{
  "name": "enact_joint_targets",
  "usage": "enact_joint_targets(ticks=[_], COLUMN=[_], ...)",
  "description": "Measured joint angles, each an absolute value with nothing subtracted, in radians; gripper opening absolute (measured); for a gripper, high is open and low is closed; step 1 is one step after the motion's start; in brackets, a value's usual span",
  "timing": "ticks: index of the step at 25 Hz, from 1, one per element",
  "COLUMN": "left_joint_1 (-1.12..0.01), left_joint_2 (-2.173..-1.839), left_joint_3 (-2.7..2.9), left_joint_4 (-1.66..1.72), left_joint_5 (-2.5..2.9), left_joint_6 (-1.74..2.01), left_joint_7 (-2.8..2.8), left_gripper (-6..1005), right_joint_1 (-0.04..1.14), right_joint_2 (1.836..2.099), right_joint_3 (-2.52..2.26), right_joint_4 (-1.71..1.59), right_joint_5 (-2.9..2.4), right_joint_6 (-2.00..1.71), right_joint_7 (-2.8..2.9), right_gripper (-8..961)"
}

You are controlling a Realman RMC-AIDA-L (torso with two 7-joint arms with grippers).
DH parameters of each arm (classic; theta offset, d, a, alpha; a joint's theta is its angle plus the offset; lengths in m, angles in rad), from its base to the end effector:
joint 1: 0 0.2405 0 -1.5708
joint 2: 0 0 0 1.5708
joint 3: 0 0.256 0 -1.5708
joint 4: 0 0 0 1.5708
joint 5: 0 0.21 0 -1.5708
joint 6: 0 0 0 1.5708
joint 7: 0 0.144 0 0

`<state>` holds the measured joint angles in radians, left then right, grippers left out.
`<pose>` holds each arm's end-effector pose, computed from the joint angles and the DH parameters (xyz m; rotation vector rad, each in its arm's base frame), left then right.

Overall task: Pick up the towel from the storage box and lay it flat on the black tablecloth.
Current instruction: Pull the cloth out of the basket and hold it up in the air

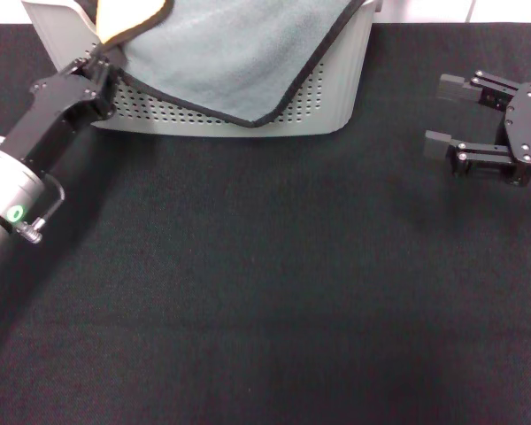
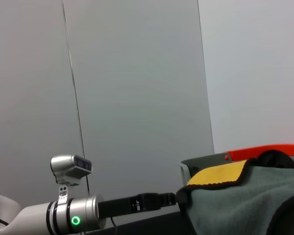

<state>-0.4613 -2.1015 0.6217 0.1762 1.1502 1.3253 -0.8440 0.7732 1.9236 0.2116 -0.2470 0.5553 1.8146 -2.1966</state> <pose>-0.3073 0.3329 -0.0007 -1.7978 -0.7534 -1.1016 0.2310 0.3473 0.0315 -2.6561 0.2263 1.1139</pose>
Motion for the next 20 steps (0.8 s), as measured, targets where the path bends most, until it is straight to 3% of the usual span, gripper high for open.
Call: enact_joint_targets(ticks=[11, 20], left_joint_1=[-0.377, -0.387], left_joint_2=[-2.092, -2.093], left_joint_3=[0.630, 0.646], left_joint_4=[0.210, 0.401], left_joint_5=[1.125, 1.107], left_joint_6=[1.682, 2.031], left_joint_7=[-0.948, -1.239], left_gripper=[16, 16], right_joint_1=[0.772, 0.800], right_joint_2=[1.926, 1.946], right_joint_3=[0.212, 0.207], right_joint_4=[-0.247, -0.249], right_joint_5=[0.570, 0.611], right_joint_6=[1.815, 1.802], right_joint_7=[-2.195, -2.206], right_gripper=[858, 858])
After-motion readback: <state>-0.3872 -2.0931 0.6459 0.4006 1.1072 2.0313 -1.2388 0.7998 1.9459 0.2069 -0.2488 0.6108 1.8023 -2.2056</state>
